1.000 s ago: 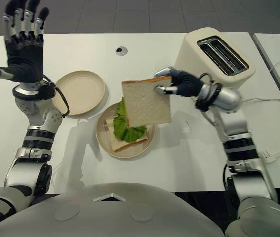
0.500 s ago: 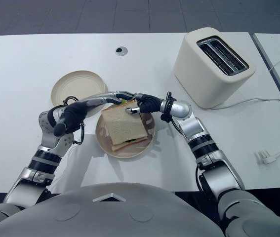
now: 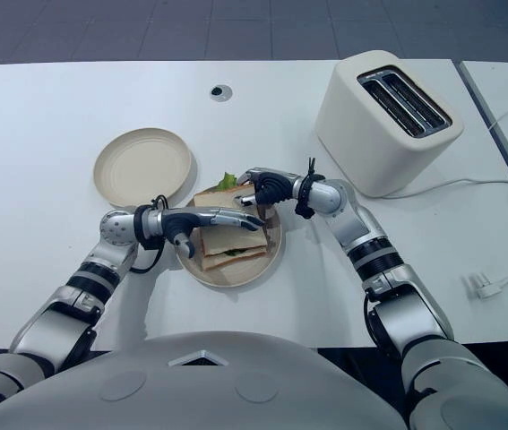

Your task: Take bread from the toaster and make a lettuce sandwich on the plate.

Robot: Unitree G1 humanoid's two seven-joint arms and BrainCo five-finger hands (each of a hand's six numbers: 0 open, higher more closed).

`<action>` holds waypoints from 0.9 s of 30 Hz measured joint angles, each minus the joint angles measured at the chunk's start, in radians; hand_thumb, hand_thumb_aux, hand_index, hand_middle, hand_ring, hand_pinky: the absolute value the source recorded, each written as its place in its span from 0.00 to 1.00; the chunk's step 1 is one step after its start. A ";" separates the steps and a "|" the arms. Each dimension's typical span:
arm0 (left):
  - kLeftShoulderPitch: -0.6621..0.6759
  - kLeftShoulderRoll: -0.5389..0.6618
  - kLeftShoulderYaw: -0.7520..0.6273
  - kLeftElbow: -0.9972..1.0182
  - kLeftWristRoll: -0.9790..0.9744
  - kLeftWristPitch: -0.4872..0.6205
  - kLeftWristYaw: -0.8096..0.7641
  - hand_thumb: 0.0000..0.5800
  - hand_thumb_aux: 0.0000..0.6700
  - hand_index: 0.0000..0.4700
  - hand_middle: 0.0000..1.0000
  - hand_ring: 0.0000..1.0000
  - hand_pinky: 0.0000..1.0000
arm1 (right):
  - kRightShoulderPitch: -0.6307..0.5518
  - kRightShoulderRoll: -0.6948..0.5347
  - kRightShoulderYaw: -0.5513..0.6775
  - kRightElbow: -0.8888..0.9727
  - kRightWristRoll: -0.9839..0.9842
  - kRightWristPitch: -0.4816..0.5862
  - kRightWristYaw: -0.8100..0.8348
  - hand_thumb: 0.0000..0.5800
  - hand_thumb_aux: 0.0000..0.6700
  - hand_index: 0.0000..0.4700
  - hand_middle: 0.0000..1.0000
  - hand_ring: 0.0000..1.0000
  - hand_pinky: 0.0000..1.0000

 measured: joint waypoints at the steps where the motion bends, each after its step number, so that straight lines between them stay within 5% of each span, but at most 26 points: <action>1: -0.016 -0.005 -0.007 0.021 0.015 -0.010 0.020 0.00 0.00 0.00 0.00 0.00 0.00 | 0.000 -0.005 0.000 -0.001 -0.011 -0.003 -0.016 0.00 0.00 0.00 0.72 0.72 0.72; 2: -0.028 -0.006 -0.015 0.040 0.024 -0.021 0.036 0.00 0.00 0.00 0.00 0.00 0.00 | 0.000 -0.011 -0.002 -0.003 -0.036 -0.010 -0.037 0.00 0.00 0.00 0.07 0.07 0.07; 3: -0.034 -0.006 -0.020 0.058 0.028 -0.026 0.049 0.00 0.00 0.00 0.00 0.00 0.00 | 0.000 -0.016 -0.004 -0.004 -0.056 -0.015 -0.062 0.00 0.00 0.00 0.00 0.00 0.00; 11: -0.072 -0.024 -0.026 0.157 0.076 -0.064 0.148 0.00 0.00 0.00 0.00 0.00 0.00 | -0.135 0.008 -0.185 -0.067 -0.145 -0.034 -0.451 0.00 0.00 0.00 0.00 0.00 0.00; 12: -0.069 -0.027 -0.023 0.156 0.061 -0.066 0.146 0.08 0.04 0.04 0.00 0.00 0.00 | -0.133 0.003 -0.196 -0.067 -0.141 -0.034 -0.454 0.00 0.00 0.00 0.00 0.00 0.00; 13: -0.062 -0.029 -0.019 0.147 0.037 -0.066 0.140 0.50 0.29 0.29 0.00 0.00 0.00 | -0.132 0.001 -0.205 -0.067 -0.120 -0.036 -0.449 0.00 0.00 0.00 0.00 0.00 0.00; 14: -0.052 -0.030 -0.015 0.129 0.006 -0.064 0.129 0.86 0.62 0.62 0.00 0.00 0.00 | -0.131 -0.002 -0.215 -0.067 -0.082 -0.042 -0.427 0.77 0.52 0.52 0.00 0.00 0.00; 15: -0.043 -0.030 -0.010 0.110 -0.021 -0.058 0.119 1.00 0.96 0.96 0.00 0.00 0.00 | -0.129 -0.008 -0.218 -0.069 -0.045 -0.046 -0.396 1.00 1.00 1.00 0.36 0.36 0.36; 16: -0.028 -0.027 -0.001 0.061 -0.078 -0.049 0.101 1.00 1.00 1.00 0.23 0.23 0.23 | -0.107 -0.014 -0.218 -0.087 0.034 -0.056 -0.324 1.00 1.00 1.00 0.94 0.94 0.94; 17: -0.015 -0.017 0.008 -0.009 -0.149 -0.040 0.083 1.00 1.00 1.00 0.52 0.52 0.52 | -0.076 -0.022 -0.214 -0.108 0.106 -0.064 -0.244 1.00 1.00 1.00 1.00 1.00 1.00; 18: 0.001 0.002 0.015 -0.083 -0.210 -0.023 0.062 1.00 1.00 1.00 1.00 1.00 1.00 | -0.051 -0.034 -0.211 -0.131 0.171 -0.062 -0.167 1.00 1.00 1.00 1.00 1.00 1.00; 22: 0.143 0.171 0.061 -0.413 -0.410 0.031 -0.017 1.00 1.00 1.00 1.00 1.00 1.00 | 0.067 -0.166 -0.215 -0.269 0.473 -0.037 0.179 1.00 1.00 1.00 1.00 1.00 1.00; 27: 0.356 0.370 0.037 -0.510 -0.355 0.056 -0.166 1.00 1.00 1.00 1.00 1.00 1.00 | 0.253 -0.365 -0.223 -0.390 0.632 -0.060 0.511 1.00 1.00 1.00 1.00 1.00 1.00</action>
